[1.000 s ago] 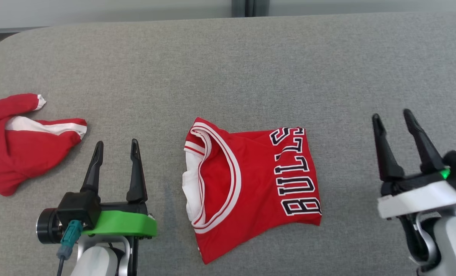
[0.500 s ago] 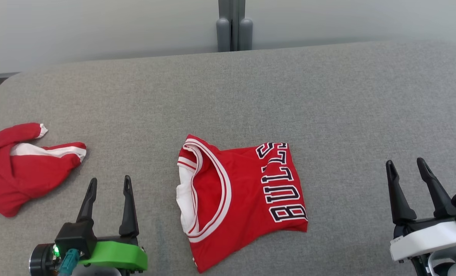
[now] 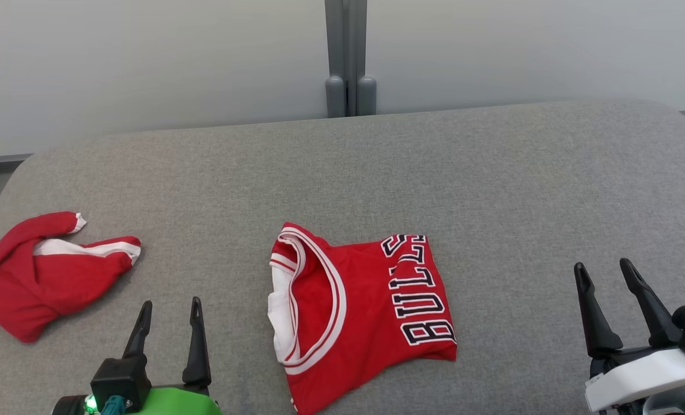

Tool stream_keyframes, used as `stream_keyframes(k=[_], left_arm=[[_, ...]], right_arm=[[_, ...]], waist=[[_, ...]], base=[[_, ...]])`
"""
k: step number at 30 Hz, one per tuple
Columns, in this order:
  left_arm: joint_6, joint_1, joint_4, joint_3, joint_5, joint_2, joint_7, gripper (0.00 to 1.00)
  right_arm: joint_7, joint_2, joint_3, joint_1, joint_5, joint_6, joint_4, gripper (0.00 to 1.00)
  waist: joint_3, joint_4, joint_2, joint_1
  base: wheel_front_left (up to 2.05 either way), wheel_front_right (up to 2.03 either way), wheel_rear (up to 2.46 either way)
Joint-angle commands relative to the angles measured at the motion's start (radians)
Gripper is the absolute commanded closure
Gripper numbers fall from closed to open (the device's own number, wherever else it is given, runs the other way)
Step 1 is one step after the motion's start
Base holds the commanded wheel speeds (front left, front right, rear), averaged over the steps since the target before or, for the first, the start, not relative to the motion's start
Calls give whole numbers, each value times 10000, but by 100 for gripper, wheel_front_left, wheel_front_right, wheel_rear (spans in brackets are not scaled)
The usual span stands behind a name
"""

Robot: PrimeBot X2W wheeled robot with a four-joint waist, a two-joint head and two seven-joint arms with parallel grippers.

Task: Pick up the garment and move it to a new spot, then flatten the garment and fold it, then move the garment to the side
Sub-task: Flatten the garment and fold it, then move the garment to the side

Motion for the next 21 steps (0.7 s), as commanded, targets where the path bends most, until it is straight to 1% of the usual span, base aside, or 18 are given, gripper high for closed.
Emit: stream_keyframes(k=[1,10,16,21], left_arm=[[54,111,-6,4,-46,99,28,0],[90,35,-14,-23,-66,181,73,0],[81,-208,-32,-64,-19,214,87,0],[-25,-729,-168,-121,74,227,52,0]], right_arm=[[37,-3,-29,113,-45,-4,-63,0],[100,105,-108,167,-82,-4,-47,0],[83,158,-234,174,-130,-4,-19,0],[239,98,-328,-133,-113,-4,134,0]], waist=[[0,-7,0,0],[-45,4,0,0],[4,143,0,0],[584,426,0,0]], base=[[0,0,0],[0,0,0],[0,0,0],[0,0,0]])
